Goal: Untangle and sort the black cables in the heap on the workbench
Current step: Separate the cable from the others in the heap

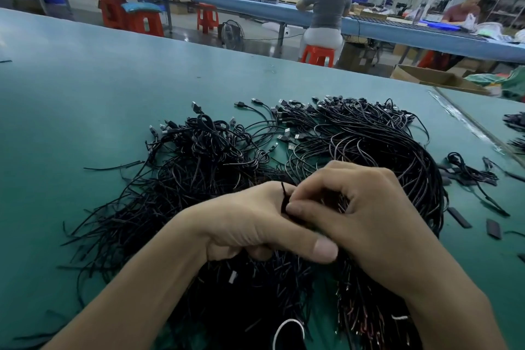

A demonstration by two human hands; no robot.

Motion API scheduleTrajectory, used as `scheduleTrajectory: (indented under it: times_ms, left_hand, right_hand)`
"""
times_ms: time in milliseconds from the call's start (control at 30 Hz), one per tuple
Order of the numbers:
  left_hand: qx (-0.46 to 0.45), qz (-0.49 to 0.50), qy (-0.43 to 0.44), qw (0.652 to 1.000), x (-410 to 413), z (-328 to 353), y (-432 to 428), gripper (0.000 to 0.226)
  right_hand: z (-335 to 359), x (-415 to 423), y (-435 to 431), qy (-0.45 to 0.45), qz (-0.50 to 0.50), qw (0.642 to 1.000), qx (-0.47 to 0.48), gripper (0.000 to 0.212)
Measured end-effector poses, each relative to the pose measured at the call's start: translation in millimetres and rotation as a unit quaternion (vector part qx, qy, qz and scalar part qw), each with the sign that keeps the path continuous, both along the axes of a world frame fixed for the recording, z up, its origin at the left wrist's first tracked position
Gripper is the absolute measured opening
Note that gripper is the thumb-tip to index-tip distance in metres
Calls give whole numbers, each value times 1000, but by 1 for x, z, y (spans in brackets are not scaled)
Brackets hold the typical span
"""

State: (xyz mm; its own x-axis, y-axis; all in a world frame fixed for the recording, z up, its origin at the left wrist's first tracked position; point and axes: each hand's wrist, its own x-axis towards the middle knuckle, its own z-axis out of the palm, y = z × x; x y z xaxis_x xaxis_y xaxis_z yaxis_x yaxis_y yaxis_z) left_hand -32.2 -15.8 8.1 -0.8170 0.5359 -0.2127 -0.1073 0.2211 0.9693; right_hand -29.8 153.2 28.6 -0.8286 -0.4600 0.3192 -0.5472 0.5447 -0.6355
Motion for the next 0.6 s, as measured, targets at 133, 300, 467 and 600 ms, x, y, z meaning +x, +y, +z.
scheduleTrajectory:
  times_ms: [133,300,467,600]
  left_hand:
    - [-1,-46,-31,998,4,-8,-5,42]
    - [-33,-59,-56,996,4,-10,-4,32]
    - [-26,-44,-50,997,5,-9,-3,24]
    - [-26,-37,-56,997,6,-7,-2,21]
  right_hand:
    - [4,6,-8,43,-2,996,83,3]
    - [9,11,-13,53,26,987,147,8]
    - [11,9,-12,30,40,992,117,9]
    - [9,9,-13,52,24,992,115,5]
